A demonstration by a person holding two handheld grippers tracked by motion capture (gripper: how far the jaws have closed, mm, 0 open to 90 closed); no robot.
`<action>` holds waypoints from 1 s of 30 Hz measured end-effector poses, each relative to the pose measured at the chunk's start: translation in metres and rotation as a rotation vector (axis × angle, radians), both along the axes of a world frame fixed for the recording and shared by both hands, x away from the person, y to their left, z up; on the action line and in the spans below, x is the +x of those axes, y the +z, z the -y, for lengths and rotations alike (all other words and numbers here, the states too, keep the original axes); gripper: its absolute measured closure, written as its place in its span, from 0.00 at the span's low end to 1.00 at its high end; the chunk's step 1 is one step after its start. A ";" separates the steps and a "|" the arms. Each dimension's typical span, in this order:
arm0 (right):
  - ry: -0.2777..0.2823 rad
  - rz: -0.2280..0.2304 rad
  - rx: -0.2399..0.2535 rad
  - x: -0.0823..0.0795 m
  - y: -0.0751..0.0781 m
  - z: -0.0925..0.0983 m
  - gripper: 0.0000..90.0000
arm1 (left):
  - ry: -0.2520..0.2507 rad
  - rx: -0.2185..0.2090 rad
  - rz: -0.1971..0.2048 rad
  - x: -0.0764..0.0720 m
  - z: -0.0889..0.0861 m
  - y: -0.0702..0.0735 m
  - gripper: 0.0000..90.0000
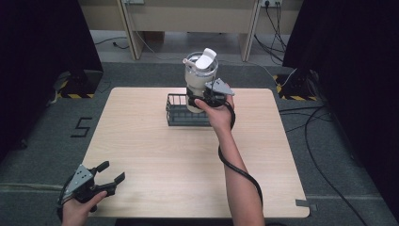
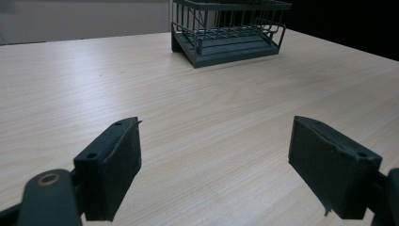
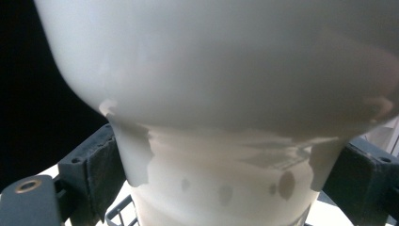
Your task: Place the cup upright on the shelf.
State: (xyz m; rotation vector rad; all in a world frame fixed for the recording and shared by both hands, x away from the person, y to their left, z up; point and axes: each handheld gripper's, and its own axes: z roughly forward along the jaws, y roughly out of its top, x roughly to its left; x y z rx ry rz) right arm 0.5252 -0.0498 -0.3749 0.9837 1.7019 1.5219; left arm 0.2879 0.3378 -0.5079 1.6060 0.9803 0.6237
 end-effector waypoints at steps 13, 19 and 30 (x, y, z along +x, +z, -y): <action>-0.028 -0.018 -0.006 0.014 -0.002 0.002 0.12 | 0.002 0.000 0.001 0.000 0.000 0.000 0.19; -0.035 -0.034 -0.017 0.021 -0.008 0.001 0.12 | 0.003 -0.001 0.001 0.000 -0.001 0.000 0.19; -0.045 -0.045 -0.015 0.030 -0.012 -0.004 0.12 | 0.002 -0.001 0.000 0.000 -0.001 0.000 0.19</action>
